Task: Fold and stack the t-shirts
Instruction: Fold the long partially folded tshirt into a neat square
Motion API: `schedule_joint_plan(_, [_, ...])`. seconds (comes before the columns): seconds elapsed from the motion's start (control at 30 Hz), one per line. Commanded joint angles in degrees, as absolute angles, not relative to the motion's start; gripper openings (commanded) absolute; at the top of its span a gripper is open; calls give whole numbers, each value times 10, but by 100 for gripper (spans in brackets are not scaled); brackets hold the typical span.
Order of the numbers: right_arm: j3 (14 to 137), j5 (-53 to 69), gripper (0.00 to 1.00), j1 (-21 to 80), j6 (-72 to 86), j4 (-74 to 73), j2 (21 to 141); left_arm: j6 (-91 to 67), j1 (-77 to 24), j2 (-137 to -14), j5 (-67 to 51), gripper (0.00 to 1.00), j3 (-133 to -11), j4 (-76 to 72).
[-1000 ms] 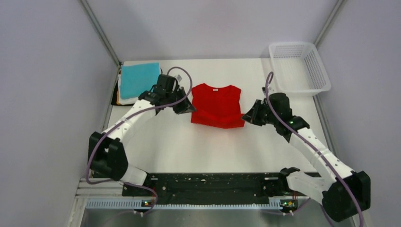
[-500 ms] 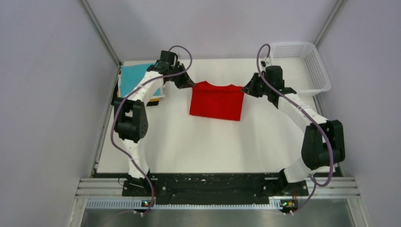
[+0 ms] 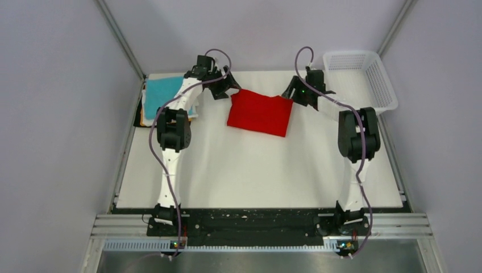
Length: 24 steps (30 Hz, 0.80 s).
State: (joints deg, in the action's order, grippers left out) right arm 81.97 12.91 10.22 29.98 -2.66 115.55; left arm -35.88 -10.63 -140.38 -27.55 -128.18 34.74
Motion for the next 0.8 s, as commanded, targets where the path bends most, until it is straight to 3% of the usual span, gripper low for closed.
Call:
schedule_joint_plan(0.0, [946, 123, 79, 94, 293, 1, 1224, -353, -95, -1420, -293, 98, -1357, 332])
schedule_joint_plan(0.07, [938, 136, 95, 99, 292, 12, 1208, -341, -96, -1393, -292, 99, -1323, 318])
schedule_joint_plan(0.1, [925, 130, 98, 101, 287, 16, 1191, -335, -96, -1378, -291, 99, -1296, 308])
schedule_joint_plan(0.3, [795, 114, 99, 108, 278, 6, 1080, -274, -105, -1337, -283, 99, -1189, 343])
schedule_joint_plan(0.57, [652, 117, 99, 107, 283, 7, 955, -220, -141, -1419, -227, 99, -1251, 431])
schedule_joint_plan(0.77, [596, 97, 99, 107, 280, 8, 881, -218, -170, -1445, -192, 90, -1268, 437])
